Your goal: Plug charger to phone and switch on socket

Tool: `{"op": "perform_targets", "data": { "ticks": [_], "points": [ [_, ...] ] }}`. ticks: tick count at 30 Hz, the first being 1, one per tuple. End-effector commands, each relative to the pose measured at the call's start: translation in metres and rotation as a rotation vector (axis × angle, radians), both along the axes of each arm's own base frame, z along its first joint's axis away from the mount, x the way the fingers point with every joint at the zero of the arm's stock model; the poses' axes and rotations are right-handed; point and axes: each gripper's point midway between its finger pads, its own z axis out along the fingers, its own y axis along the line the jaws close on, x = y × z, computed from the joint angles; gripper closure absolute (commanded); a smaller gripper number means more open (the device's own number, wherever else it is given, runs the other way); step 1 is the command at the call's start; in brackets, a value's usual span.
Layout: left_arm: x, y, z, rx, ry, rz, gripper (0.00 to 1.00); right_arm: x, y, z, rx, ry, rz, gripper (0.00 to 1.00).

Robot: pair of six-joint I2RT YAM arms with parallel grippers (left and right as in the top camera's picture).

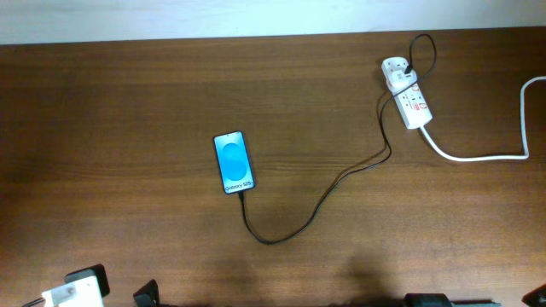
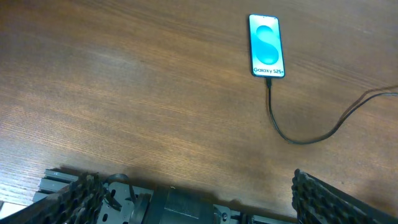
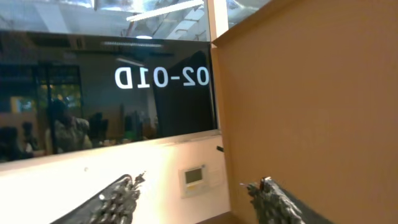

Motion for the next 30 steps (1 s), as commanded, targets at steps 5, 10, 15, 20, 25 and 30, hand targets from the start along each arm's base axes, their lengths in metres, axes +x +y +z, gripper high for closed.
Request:
{"op": "perform_targets", "data": {
  "ticks": [5,10,15,20,25,30],
  "points": [
    [-0.001,0.003,0.000,0.001,-0.005,0.025,0.01,0.006,-0.002,-0.023,0.015,0.092,-0.001,0.02],
    [-0.001,0.003,0.000,0.001,-0.005,0.025,0.00,0.018,0.000,-0.067,0.018,0.287,0.011,0.02],
    [-0.001,0.003,0.000,0.001,-0.005,0.025,0.01,0.034,0.036,-0.099,-0.028,0.430,0.235,0.02],
    [-0.001,0.003,0.000,0.001,-0.005,0.025,0.01,0.036,0.046,-0.101,-0.040,0.439,0.294,0.02],
    [-0.001,0.003,0.000,0.001,-0.005,0.025,0.00,0.035,0.057,-0.063,-0.086,0.285,0.350,0.02],
    [-0.001,0.003,0.000,0.001,-0.005,0.025,0.01,0.026,0.067,-0.025,-0.138,0.127,0.392,0.02]
  ]
}}
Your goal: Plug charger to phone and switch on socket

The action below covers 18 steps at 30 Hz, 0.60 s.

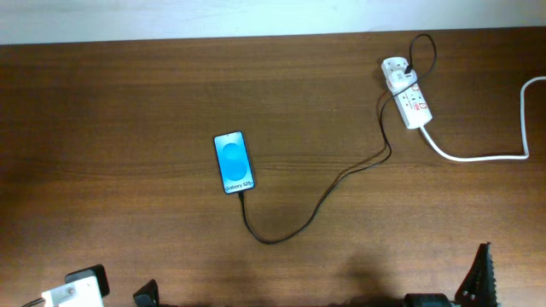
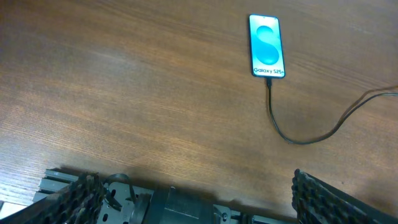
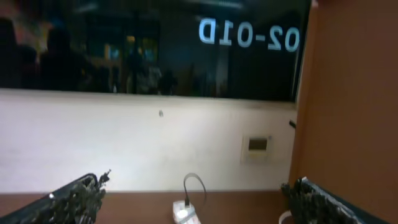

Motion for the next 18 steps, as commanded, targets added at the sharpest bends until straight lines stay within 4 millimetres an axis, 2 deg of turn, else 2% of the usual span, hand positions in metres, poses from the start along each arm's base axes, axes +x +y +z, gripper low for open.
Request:
{"op": "perform_targets", "data": {
  "ticks": [1,4,7,10,13,18],
  "points": [
    [-0.001,0.003,0.000,0.001,-0.005,0.025,0.01,-0.008,0.018,0.016,-0.026,-0.071,0.107,0.02],
    [-0.001,0.003,0.000,0.001,-0.005,0.025,0.01,-0.009,0.034,0.020,-0.056,-0.091,0.195,0.02],
    [-0.001,0.003,0.000,0.001,-0.005,0.025,0.00,0.008,0.037,0.004,-0.002,-0.040,0.228,0.02],
    [0.000,0.003,0.000,0.001,-0.006,0.025,0.00,0.045,0.038,-0.028,0.027,0.024,0.249,0.02],
    [-0.001,0.003,0.000,0.001,-0.005,0.025,0.01,0.076,0.050,-0.047,-0.007,0.001,0.318,0.02],
    [-0.001,0.003,0.000,0.001,-0.005,0.025,0.01,0.101,0.041,-0.073,-0.009,-0.019,0.278,0.02]
  ]
}}
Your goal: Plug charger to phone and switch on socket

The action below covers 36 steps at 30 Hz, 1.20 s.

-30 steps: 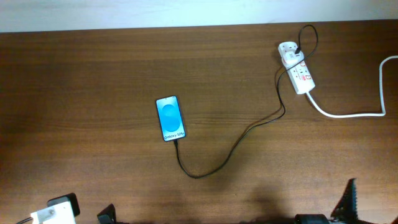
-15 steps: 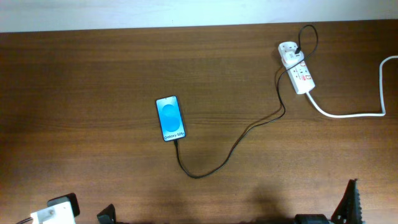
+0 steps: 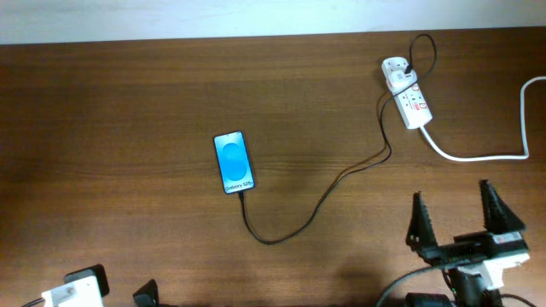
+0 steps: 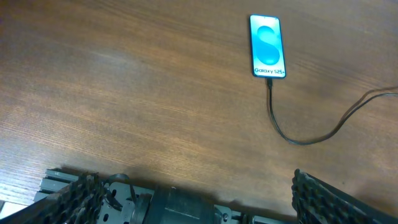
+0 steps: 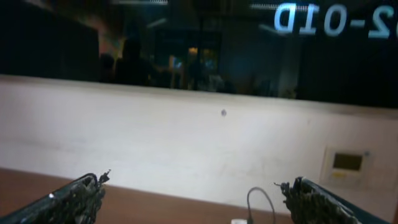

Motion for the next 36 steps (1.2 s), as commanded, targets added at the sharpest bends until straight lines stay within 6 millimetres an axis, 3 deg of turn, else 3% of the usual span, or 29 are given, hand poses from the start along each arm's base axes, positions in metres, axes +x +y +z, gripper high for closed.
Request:
{"op": "perform_targets", "data": {
  "ticks": [1,5,13,19,27,31,36],
  "points": [
    [-0.001,0.002,0.000,-0.002,-0.005,0.023,0.01,0.013,-0.006,-0.023,0.015,0.030,-0.024,0.02],
    [-0.001,0.002,0.000,-0.002,-0.006,0.023,0.01,0.033,-0.026,-0.055,0.034,0.065,-0.115,0.02],
    [-0.001,0.002,0.000,-0.002,-0.006,0.023,0.01,0.055,-0.054,-0.102,0.056,0.086,-0.228,0.02],
    [-0.001,0.002,0.000,-0.002,-0.006,0.023,0.01,0.067,-0.064,-0.149,0.075,0.163,-0.269,0.02],
    [-0.001,0.002,0.000,-0.002,-0.005,0.023,0.01,0.066,-0.087,-0.161,0.083,0.167,-0.363,0.02],
    [-0.001,0.002,0.000,-0.002,-0.005,0.023,0.01,0.066,-0.092,-0.207,0.116,0.355,-0.382,0.02],
    [-0.001,0.002,0.000,-0.002,-0.005,0.023,0.01,0.064,-0.096,-0.207,0.119,0.353,-0.401,0.02]
  ]
}}
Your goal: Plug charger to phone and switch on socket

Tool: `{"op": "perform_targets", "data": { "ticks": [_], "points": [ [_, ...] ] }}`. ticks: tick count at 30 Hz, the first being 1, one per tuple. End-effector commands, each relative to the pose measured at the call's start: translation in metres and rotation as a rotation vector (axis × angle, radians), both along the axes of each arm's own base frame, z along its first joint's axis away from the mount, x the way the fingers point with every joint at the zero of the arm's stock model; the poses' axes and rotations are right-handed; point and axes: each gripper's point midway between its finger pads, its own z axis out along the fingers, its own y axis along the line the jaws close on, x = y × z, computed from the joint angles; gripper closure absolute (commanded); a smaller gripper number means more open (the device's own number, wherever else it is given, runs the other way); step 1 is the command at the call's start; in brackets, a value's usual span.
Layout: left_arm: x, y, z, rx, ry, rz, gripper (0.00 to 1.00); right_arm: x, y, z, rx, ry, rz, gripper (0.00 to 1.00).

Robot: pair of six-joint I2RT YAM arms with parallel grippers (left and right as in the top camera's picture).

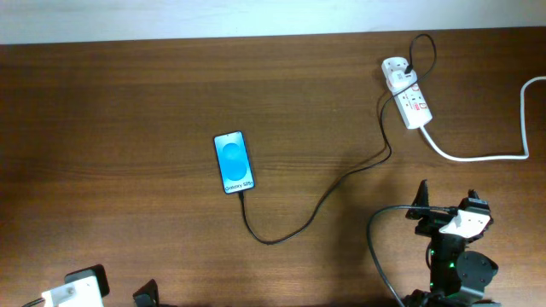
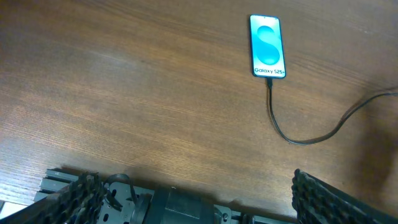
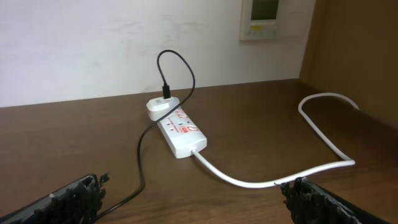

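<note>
The phone [image 1: 233, 162] lies face up mid-table with its blue screen lit, and it also shows in the left wrist view as the phone [image 2: 268, 46]. A black cable [image 1: 281, 234] meets its bottom edge and runs to the white charger [image 3: 161, 107] seated in the white power strip [image 3: 181, 132] at the far right. My right gripper [image 3: 199, 208] is open, low over the table, a good way short of the strip. The left gripper [image 2: 193, 208] is open at the table's front edge, far from the phone.
The strip's thick white cord [image 3: 280, 177] curves across the table to the right, seen from above as the white cord [image 1: 478, 156]. A pale wall with a small panel [image 3: 267, 15] stands behind the strip. A brown partition [image 3: 354, 50] is on the right.
My right arm has moved further over the table's front right. Its camera faced the wall before and now looks down at the power strip. The left arm, phone and cable are unchanged.
At first the right arm was out of the overhead view, its camera on a window. Then a fingertip showed at the table's bottom right. Then the open gripper stood over the front right. Now it faces the strip. The left arm stayed still throughout.
</note>
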Motion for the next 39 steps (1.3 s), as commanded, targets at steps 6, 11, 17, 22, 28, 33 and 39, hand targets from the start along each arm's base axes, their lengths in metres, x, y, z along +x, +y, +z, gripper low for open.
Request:
{"op": "perform_targets", "data": {
  "ticks": [6,11,17,22,28,33,39],
  "points": [
    [-0.001,0.002,0.000,-0.001,-0.005,0.023,0.01,-0.001,-0.003,-0.002,0.003,0.000,-0.015,0.02],
    [-0.001,0.002,0.000,-0.001,-0.005,0.023,0.01,-0.003,-0.010,-0.003,0.002,0.005,-0.059,0.02],
    [-0.001,0.002,0.000,-0.001,-0.005,0.023,0.01,-0.003,-0.010,-0.003,0.002,0.004,-0.060,0.02],
    [-0.001,0.002,0.000,-0.002,-0.005,0.023,0.01,-0.003,-0.010,-0.003,0.003,0.006,-0.059,0.02],
    [-0.001,0.002,0.000,-0.002,-0.005,0.023,0.01,-0.003,-0.010,-0.003,0.003,0.006,-0.059,0.02],
    [-0.001,0.002,0.000,-0.002,-0.005,0.023,0.01,-0.003,-0.010,-0.003,0.003,0.006,-0.059,0.02],
    [0.006,-0.014,0.007,-0.064,-0.046,-0.061,0.01,-0.003,-0.010,-0.003,0.003,0.006,-0.059,0.02]
  ]
}}
